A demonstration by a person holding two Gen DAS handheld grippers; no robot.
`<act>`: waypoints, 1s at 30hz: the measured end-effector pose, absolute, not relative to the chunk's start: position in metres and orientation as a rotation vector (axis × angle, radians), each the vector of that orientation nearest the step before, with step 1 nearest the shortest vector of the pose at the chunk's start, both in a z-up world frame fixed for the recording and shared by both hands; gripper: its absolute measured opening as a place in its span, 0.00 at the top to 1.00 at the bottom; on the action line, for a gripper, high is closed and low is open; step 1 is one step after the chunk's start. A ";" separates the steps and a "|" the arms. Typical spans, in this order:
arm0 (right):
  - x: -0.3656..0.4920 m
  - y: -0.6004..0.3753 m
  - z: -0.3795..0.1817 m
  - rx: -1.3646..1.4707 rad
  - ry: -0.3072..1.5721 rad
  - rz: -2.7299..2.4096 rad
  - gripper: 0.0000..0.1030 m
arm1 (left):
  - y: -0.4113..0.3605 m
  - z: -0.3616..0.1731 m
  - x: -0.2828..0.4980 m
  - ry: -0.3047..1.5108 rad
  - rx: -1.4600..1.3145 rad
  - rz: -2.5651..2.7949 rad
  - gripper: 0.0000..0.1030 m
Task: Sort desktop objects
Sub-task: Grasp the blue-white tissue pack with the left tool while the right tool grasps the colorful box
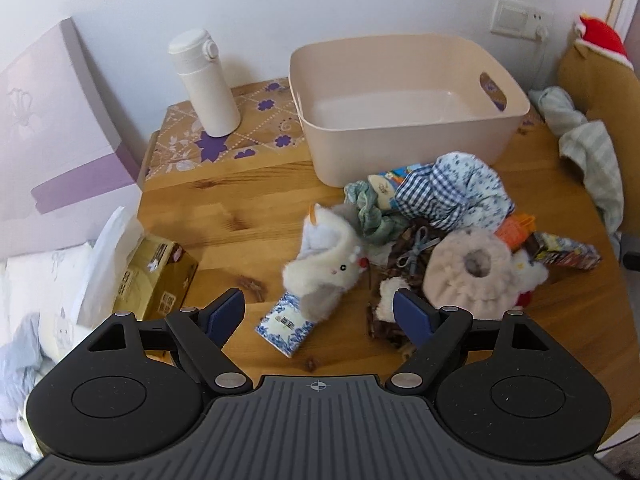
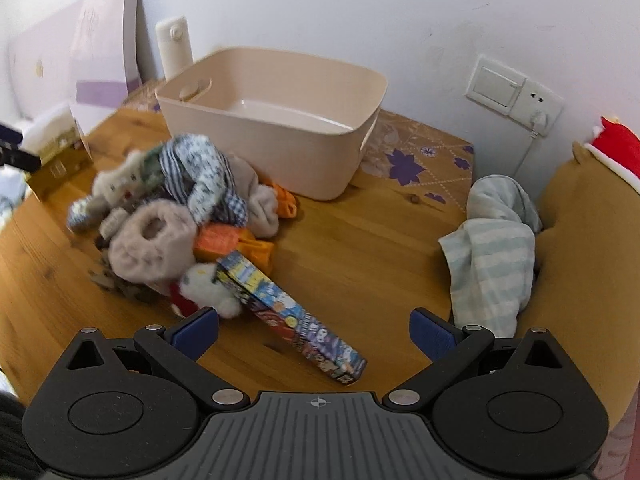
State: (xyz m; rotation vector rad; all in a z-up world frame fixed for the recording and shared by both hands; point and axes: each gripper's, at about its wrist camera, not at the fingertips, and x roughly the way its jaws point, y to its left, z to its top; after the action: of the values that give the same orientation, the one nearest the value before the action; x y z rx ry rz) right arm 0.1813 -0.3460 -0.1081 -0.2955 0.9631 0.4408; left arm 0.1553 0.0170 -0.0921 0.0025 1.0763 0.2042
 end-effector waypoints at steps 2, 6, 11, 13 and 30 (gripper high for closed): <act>0.184 -0.345 -0.119 -0.320 0.966 0.451 0.00 | 0.021 -0.102 0.159 1.076 0.034 0.186 0.19; 0.191 -0.342 -0.142 -0.378 0.982 0.467 0.00 | 0.031 -0.124 0.165 1.103 0.068 0.149 0.19; 0.201 -0.341 -0.166 -0.432 1.002 0.471 0.03 | 0.042 -0.150 0.171 1.157 0.069 0.102 0.19; 0.204 -0.341 -0.174 -0.448 1.005 0.479 0.04 | 0.047 -0.162 0.173 1.183 0.072 0.095 0.19; 0.221 -0.315 -0.225 -0.639 1.054 0.640 0.33 | 0.060 -0.236 0.197 1.300 0.121 0.024 0.34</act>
State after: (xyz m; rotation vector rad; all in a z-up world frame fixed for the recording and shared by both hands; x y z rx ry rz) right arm 0.2210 -0.3148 -0.2247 -0.6389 1.0540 0.6405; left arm 0.1970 0.0597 -0.2359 0.1214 1.3004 0.0237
